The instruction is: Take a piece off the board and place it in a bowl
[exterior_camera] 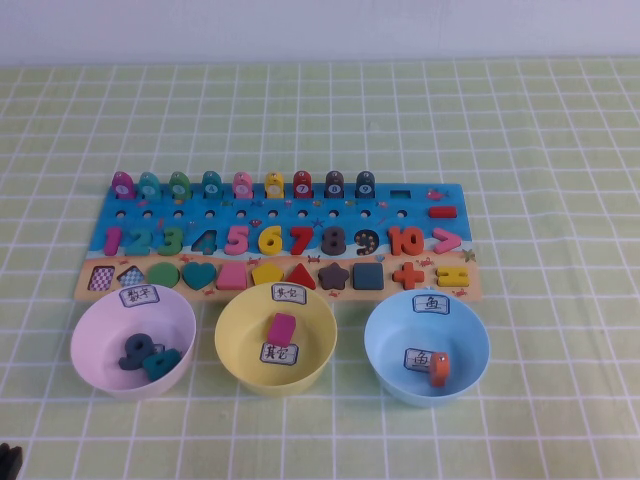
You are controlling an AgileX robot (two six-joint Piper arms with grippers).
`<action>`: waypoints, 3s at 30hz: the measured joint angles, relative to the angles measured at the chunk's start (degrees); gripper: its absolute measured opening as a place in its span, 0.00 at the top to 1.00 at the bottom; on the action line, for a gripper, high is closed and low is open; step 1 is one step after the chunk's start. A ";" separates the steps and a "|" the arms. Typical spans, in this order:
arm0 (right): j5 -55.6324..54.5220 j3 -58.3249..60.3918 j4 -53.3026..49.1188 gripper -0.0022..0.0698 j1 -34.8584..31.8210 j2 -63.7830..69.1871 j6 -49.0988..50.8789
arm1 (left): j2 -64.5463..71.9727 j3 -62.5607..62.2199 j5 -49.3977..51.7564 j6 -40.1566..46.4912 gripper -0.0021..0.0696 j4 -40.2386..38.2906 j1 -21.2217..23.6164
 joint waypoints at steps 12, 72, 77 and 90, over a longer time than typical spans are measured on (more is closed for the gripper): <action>25.98 -35.00 -33.55 0.99 0.00 32.74 -2.05 | 0.00 0.00 0.00 0.00 0.98 0.00 0.00; 49.79 -108.53 -56.98 0.40 22.80 124.64 19.68 | 0.00 0.00 0.09 0.00 0.98 0.10 0.00; 49.79 -108.53 -55.64 0.40 22.80 124.64 19.87 | 0.00 0.00 0.09 0.00 0.98 0.10 0.00; 49.69 -99.02 -59.90 0.40 22.80 113.37 19.87 | 0.00 0.00 0.09 0.00 0.98 0.10 0.00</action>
